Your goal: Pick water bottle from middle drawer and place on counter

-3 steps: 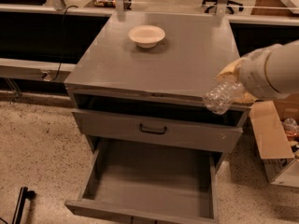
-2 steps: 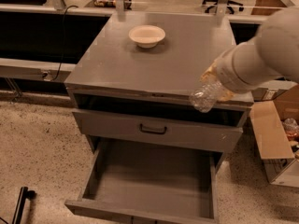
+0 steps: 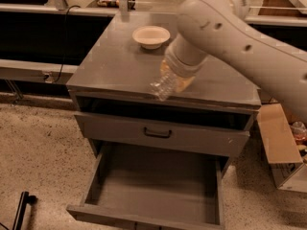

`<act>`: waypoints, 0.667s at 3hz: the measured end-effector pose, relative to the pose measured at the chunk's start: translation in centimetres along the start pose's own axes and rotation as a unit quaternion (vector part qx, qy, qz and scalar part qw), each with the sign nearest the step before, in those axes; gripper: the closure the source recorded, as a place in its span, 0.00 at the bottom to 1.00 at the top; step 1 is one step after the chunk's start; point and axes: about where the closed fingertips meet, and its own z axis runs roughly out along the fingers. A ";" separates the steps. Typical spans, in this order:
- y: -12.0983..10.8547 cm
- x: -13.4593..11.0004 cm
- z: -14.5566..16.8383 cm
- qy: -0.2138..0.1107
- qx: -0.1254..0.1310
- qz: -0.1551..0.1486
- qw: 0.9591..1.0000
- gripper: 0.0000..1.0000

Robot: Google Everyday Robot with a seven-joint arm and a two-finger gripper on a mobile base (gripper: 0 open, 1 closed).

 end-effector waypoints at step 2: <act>-4.3 -3.3 1.4 -0.026 0.013 -0.022 0.999 0.13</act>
Offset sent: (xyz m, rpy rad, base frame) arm 0.0122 0.0532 0.0036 0.0298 0.0042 0.0621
